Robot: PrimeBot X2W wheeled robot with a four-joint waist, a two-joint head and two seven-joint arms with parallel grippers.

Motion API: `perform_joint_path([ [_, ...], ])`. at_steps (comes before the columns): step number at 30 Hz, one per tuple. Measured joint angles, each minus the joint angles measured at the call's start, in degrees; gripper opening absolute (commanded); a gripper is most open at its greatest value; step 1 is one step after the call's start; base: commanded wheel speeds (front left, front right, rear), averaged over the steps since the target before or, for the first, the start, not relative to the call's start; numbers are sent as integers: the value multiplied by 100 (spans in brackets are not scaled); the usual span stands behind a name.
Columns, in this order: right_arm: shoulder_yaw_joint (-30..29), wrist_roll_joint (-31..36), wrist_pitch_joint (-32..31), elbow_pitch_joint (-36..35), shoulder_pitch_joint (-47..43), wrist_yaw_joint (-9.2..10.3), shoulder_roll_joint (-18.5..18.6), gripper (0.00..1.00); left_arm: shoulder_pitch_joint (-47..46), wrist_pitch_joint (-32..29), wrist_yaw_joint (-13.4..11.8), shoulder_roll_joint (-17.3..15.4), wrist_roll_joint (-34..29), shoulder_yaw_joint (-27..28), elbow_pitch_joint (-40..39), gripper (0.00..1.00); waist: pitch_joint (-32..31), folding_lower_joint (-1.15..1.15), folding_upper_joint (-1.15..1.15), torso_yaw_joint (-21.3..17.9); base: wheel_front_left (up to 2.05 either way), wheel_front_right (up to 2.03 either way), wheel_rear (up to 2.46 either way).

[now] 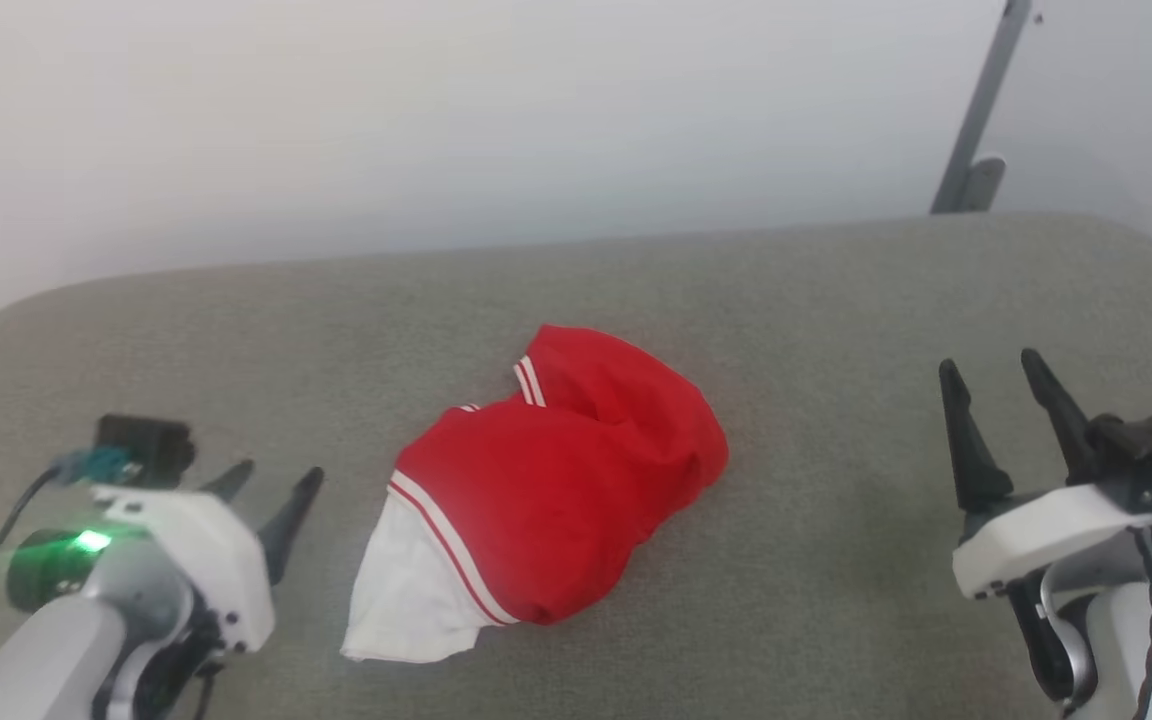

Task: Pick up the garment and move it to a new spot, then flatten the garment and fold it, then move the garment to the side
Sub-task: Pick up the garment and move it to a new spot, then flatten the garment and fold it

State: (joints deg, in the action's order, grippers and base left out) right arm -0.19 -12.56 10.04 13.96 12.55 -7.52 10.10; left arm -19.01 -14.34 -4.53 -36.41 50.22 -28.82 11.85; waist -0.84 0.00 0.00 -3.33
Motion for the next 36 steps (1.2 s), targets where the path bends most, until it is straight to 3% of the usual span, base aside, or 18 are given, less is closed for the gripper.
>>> perform_joint_path([
  [11, -87, -15, 0, -16, -285, 0, 46, 100, 1312, 1957, -243, -336, -147, 783, -724, 100, -278, 0, 0, 221, 0, 0, 0],
  [16, -190, -29, -1, -62, -417, 0, 69, 100, 1804, 2551, -414, -363, -149, 1090, -907, 100, -321, 0, 0, 297, 0, 0, 0],
  [24, -281, -29, 4, -98, -541, 0, 53, 100, 2417, 2904, -416, -289, -189, 1692, -971, 100, -327, 0, 0, 396, 0, 0, 0],
  [36, -281, 4, 4, -141, -619, 0, 31, 100, 2778, 2932, 31, -7, -396, 2252, -1080, 100, -302, 0, 0, 475, 0, 0, 0],
])
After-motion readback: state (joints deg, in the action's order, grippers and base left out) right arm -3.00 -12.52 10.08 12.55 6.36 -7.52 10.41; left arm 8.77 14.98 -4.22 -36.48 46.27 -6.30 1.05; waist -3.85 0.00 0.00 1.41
